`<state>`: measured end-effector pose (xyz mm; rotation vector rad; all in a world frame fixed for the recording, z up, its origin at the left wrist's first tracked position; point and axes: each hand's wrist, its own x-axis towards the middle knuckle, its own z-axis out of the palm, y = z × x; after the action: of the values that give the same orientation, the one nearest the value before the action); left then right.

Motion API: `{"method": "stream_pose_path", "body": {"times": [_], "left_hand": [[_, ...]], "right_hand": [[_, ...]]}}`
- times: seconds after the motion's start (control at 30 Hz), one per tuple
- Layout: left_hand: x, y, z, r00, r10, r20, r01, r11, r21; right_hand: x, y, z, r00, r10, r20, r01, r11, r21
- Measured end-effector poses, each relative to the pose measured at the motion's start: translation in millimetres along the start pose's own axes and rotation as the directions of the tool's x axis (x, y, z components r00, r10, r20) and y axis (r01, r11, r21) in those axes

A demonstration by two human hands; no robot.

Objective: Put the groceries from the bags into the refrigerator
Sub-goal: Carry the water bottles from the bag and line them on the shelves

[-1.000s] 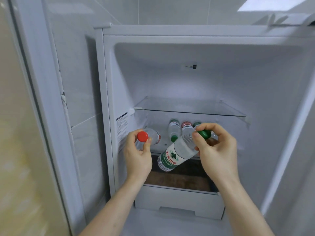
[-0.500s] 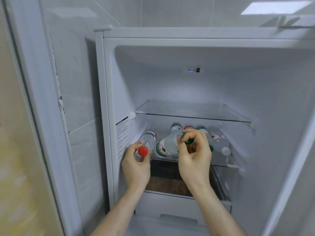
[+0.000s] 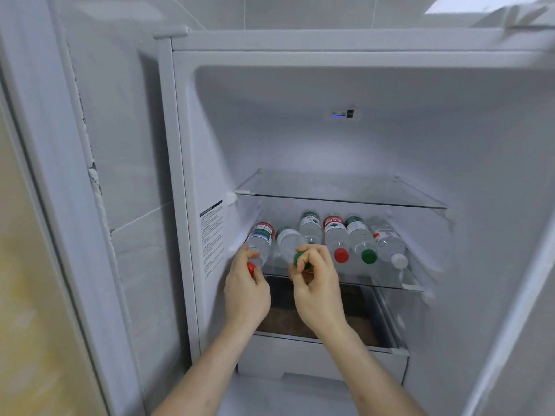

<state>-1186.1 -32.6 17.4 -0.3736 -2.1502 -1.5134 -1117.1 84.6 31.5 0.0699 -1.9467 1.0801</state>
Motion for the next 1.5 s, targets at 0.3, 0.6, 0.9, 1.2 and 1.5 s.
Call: {"method": "stream_pose_path", "body": {"times": [0.3, 0.6, 0.9, 1.2, 1.5], "left_hand": [[12, 3, -4, 0.99, -0.104, 0.1, 0.108, 0.994, -0.036], [1, -7, -8, 0.981, -0.016, 0.193, 0.021, 1.0, -0.022], [12, -6, -5, 0.947, -0.034, 0.32, 0.011, 0.997, 0.071], [28, -11, 3, 0.948, -0.072, 0.309, 0.019, 0.985, 0.171], [38, -9, 18, 0.951, -0.049, 0.305, -0.018, 0.977, 0.213]], "right_hand": [[5, 19, 10, 0.957, 0.069, 0.281, -0.017, 0.983, -0.183], [12, 29, 6, 0.969, 0.058, 0.239, 0.019, 0.951, -0.309], [37, 45, 9, 0.953, 0.105, 0.283, 0.103, 0.769, -0.631], [63, 60, 18, 0.938, 0.156, 0.309, 0.108, 0.716, -0.69], [68, 80, 23, 0.945, 0.181, 0.274, 0.048, 0.75, -0.66]]}}
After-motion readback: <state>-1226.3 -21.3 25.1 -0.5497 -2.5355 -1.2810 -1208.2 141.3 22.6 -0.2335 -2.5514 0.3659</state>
